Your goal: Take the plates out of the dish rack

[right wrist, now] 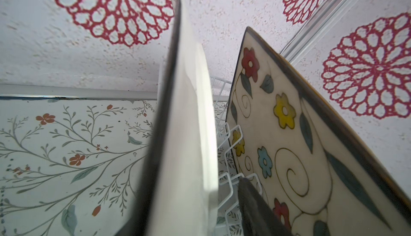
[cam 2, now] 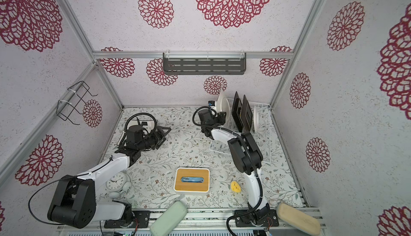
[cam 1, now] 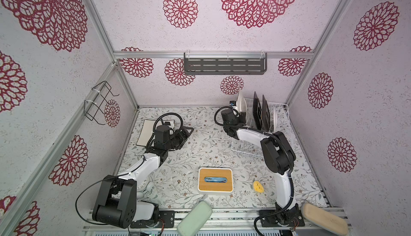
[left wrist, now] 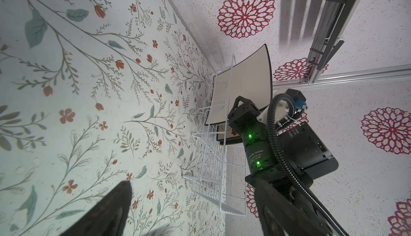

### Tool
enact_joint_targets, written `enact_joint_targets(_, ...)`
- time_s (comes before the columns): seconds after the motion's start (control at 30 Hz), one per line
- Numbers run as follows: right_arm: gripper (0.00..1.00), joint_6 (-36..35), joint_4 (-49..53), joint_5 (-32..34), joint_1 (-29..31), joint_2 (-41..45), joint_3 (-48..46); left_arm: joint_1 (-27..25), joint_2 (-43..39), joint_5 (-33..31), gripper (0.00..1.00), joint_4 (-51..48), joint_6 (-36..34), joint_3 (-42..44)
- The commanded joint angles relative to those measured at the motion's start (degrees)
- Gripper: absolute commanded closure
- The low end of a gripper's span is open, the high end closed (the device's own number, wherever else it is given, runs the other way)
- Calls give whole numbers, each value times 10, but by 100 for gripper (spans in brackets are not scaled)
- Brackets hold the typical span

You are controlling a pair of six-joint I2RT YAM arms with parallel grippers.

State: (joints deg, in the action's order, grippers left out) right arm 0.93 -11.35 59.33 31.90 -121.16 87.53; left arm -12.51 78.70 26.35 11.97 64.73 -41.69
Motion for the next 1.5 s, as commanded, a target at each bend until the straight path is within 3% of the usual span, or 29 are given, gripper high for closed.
enact_joint_targets(0.0, 51, -12, -35, 17, -4, -1, 7, -6, 5, 5, 9, 20, -3, -16)
enact_joint_targets(1.47, 78, -98, -169, 55, -2, -22, -25, -6, -16, 9, 11, 15, 3, -18)
